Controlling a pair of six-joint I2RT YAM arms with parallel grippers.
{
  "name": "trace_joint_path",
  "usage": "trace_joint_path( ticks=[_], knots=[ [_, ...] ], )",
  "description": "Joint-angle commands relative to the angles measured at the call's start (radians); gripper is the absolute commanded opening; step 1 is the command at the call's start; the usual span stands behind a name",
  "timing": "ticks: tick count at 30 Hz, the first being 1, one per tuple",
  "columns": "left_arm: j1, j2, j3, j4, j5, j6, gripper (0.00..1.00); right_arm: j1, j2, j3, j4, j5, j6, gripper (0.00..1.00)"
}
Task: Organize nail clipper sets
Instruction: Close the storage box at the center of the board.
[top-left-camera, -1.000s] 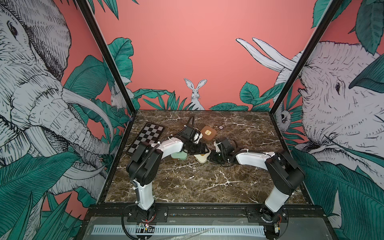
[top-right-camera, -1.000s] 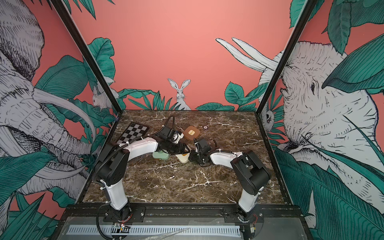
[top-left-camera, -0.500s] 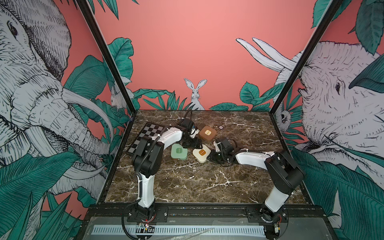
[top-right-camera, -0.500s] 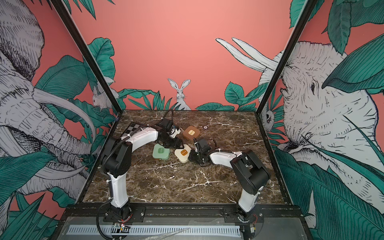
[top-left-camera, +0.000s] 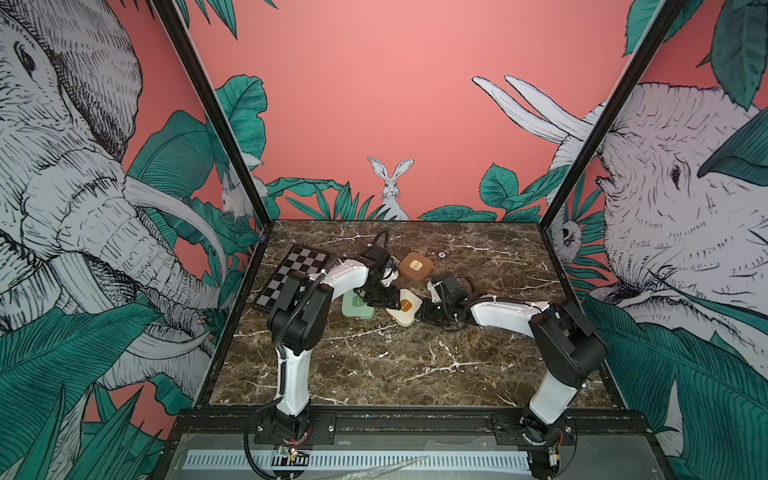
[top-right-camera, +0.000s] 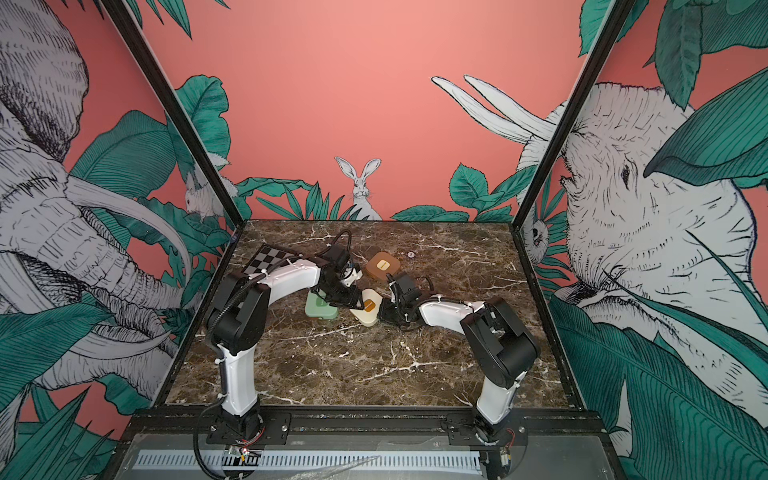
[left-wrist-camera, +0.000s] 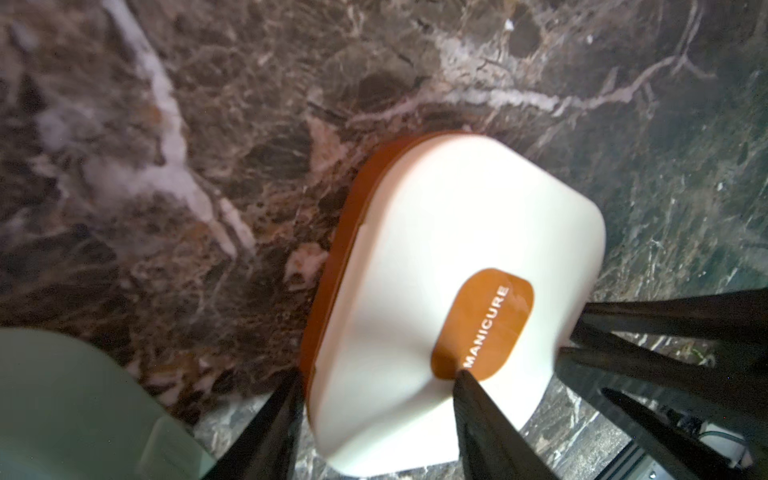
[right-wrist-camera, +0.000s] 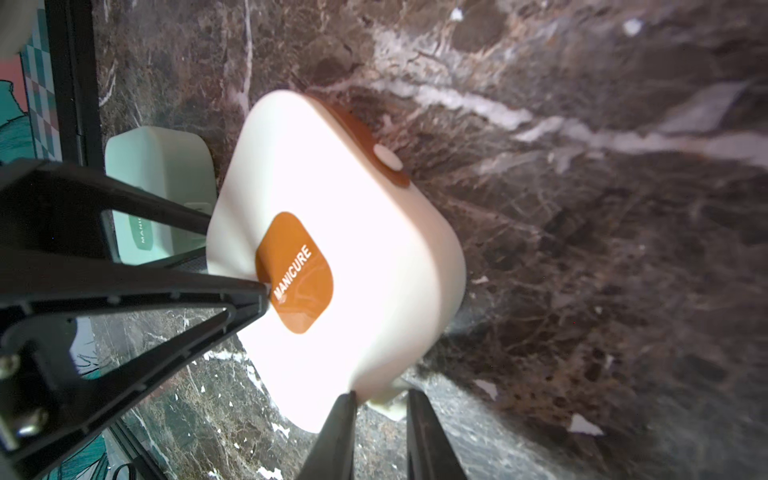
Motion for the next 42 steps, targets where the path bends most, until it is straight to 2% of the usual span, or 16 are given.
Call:
trace_joint_path(
  ticks=[1, 6, 16, 24, 38, 42],
  knots=[
    [-0.054, 0.002, -0.062, -0.056, 0.014, -0.015, 0.56, -0.011, 0.058, -0.042, -0.033, 0.057, -0.002, 0.25],
    [-0.072, 0.024, -0.071, -0.046, 0.019, -0.025, 0.53, -0.016, 0.104, -0.055, 0.014, 0.047, -0.005, 0.25],
    [-0.085, 0.045, -0.077, -0.03, 0.042, -0.038, 0.49, -0.028, 0.162, -0.165, 0.325, -0.004, 0.132, 0.28],
    [-0.101, 0.056, -0.092, -0.024, 0.06, -0.045, 0.47, -0.028, 0.188, -0.15, 0.32, 0.01, 0.142, 0.29],
    [-0.158, 0.133, -0.024, -0.025, 0.078, -0.053, 0.45, -0.007, 0.298, -0.128, 0.382, -0.001, 0.175, 0.21],
    [-0.158, 0.116, -0.027, -0.034, 0.044, -0.054, 0.45, -0.015, 0.251, -0.156, 0.384, 0.015, 0.179, 0.24]
  ],
)
